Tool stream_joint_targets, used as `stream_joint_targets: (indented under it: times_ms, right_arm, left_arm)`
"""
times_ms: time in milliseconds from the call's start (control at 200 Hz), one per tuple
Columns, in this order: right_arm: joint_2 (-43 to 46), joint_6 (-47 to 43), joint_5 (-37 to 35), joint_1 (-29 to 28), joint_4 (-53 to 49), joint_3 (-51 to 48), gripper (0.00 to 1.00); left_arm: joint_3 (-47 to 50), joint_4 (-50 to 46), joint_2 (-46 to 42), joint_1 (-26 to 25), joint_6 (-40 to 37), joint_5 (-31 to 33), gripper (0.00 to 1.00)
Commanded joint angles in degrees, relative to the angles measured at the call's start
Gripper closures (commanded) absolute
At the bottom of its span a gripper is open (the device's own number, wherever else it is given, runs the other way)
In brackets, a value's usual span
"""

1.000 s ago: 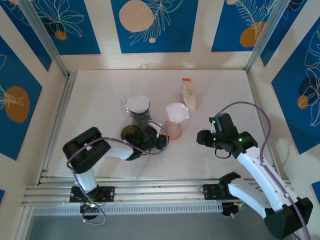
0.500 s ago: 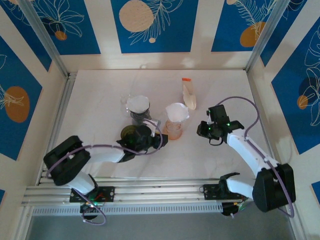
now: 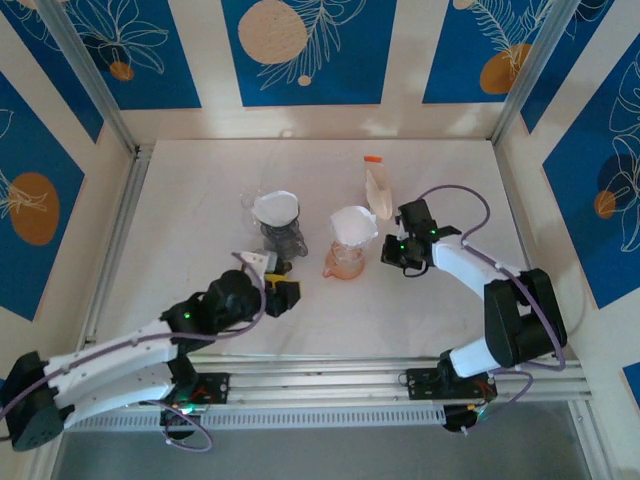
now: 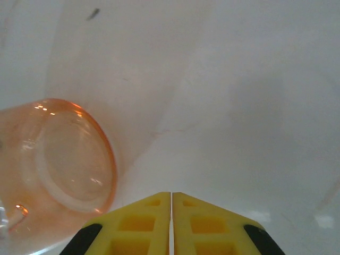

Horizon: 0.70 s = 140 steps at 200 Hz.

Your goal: Place the coffee filter in the dripper

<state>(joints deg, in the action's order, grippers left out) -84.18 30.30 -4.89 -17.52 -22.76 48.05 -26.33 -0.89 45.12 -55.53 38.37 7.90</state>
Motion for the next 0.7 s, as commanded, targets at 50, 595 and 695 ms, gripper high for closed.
stream_joint_targets:
  times_ms: [50, 595, 695]
  right_arm:
    - [-3.73, -0.18, 0.07, -2.48, 1.79, 3.9, 0.91]
    - [-5.81, 1.78, 1.16, -6.13, 3.82, 4.73, 0.91]
    - [-6.13, 2.41, 0.03, -5.96, 3.28, 4.31, 0.9]
  left_arm:
    - [0.78, -11.05, -6.42, -0.37, 1.36, 5.14, 0.46]
    - [-0.27, -15.07, -9.38, -0.39, 0.61, 8.35, 0.44]
    - [-0.54, -16.38, -9.74, -0.37, 0.52, 9.16, 0.43]
